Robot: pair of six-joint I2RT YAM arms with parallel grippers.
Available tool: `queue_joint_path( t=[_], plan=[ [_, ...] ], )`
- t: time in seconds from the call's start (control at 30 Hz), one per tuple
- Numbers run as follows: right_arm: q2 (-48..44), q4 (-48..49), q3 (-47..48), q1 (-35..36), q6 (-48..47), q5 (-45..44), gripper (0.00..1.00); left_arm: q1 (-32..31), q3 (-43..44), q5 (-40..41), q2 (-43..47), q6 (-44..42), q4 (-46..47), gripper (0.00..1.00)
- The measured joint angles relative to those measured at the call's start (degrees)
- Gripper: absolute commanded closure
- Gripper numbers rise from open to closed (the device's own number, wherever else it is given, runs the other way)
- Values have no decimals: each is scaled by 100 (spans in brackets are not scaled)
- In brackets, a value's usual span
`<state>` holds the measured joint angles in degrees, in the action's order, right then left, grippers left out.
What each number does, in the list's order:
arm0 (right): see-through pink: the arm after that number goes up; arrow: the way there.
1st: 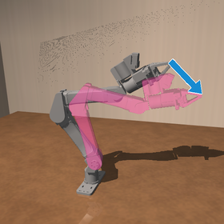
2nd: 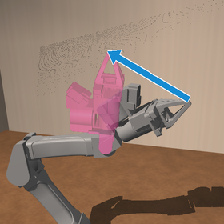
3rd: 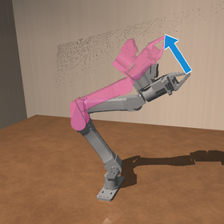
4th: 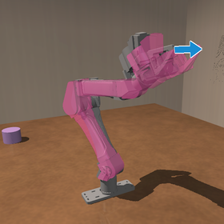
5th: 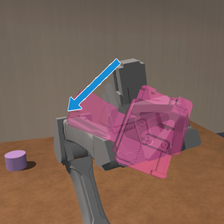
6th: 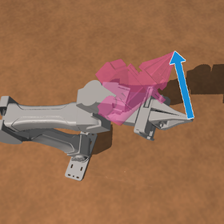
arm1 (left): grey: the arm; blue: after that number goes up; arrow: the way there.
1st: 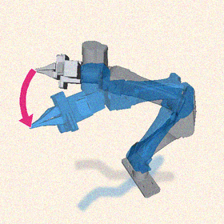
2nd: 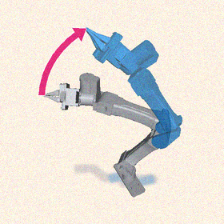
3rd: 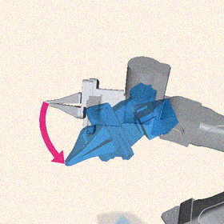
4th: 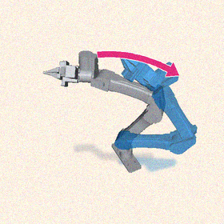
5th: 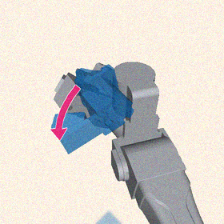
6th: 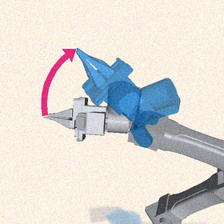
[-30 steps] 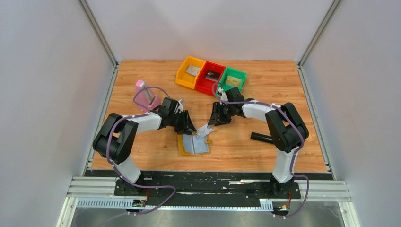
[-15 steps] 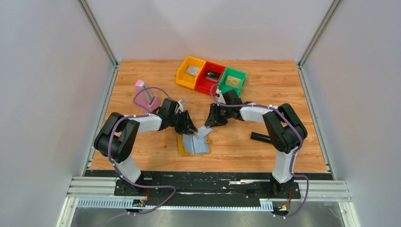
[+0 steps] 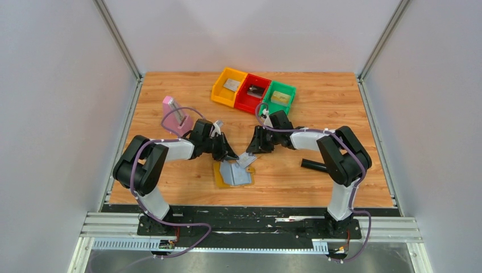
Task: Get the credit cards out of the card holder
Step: Remove the credit card from the card holder.
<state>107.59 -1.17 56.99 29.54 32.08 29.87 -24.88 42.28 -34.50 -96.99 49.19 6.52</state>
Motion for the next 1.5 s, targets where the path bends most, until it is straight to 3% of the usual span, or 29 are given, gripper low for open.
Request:
queue_joint_path(
  t=[0.33,0.57,0.73,1.0,1.13,1.3,1.37,1.4,1.43,1.5],
  plan=[
    [-437,-485,-140,-240,-350,111,50,90,155,-190,42,-96,-238,100],
    [-1497,-1047,-24,-551,-1239,988,39,234,535,-678,472,-651,-1047,100],
    [-1749,-1266,83,-546,-1725,1655,33,238,634,-1261,907,-973,-1377,100],
    [-1646,-1635,149,-544,-2022,2177,33,181,636,-1934,1471,-1163,-1700,100],
    [-1567,-1698,201,-481,-2046,2402,45,122,669,-2103,1530,-1178,-1775,100],
    [-1567,-1652,199,-400,-1978,2568,91,59,730,-2225,1526,-1241,-1851,100],
    [-1569,-1550,188,-385,-1878,2559,100,59,815,-2240,1508,-1303,-1982,89],
    [-1576,-1480,173,-385,-1766,2592,100,68,887,-2199,1497,-1362,-2111,83],
    [-1604,-1370,140,-413,-1655,2610,100,83,979,-2127,1467,-1412,-2216,71],
    [-1729,-1174,48,-442,-1414,2568,100,146,1147,-2033,1408,-1513,-2356,60]
  ],
)
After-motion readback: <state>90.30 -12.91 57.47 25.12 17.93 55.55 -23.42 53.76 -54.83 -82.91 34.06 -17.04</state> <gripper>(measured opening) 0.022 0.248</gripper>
